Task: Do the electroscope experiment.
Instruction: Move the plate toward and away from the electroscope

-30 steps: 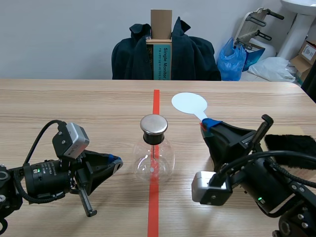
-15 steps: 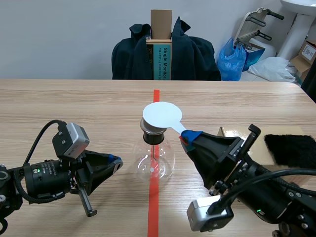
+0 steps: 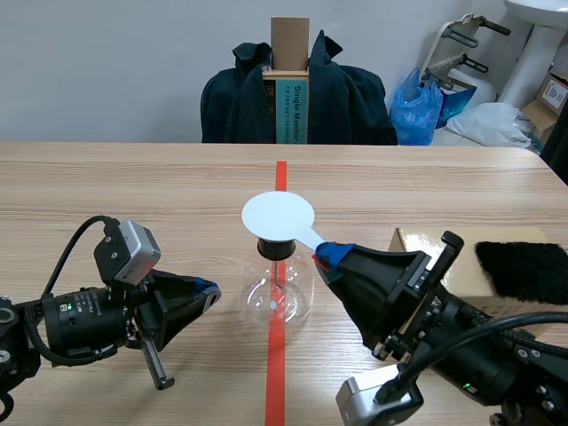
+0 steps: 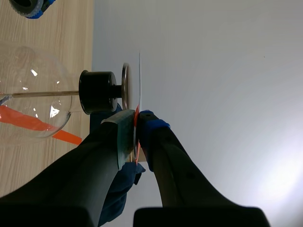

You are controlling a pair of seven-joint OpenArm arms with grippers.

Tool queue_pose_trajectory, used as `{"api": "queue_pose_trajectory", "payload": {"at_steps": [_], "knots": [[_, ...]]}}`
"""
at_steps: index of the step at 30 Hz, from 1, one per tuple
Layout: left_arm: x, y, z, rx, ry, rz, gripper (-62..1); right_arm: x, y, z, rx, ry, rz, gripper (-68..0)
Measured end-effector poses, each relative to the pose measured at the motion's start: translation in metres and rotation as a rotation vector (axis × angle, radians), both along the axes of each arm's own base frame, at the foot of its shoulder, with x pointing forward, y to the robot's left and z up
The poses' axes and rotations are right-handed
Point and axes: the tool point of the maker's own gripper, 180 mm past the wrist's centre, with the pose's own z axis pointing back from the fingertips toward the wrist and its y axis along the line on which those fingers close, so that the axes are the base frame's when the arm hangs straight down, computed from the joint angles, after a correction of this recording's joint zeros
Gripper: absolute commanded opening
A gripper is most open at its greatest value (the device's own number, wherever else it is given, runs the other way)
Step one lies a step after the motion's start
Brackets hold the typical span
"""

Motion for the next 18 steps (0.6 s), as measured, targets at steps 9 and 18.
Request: {"api": "queue_pose_trajectory", "payload": {"at_steps": [9, 18], "knots": [[0.000, 0.000, 0.000, 0.000, 0.000, 0.000, -58.3, 0.008, -0.006, 0.000, 0.003, 0.004, -0.057, -66.7], [0.000, 0.000, 0.000, 0.000, 0.000, 0.000, -58.4, 0.033, -0.027, 0.000, 0.013, 0.017, -0.237, -66.7]]}}
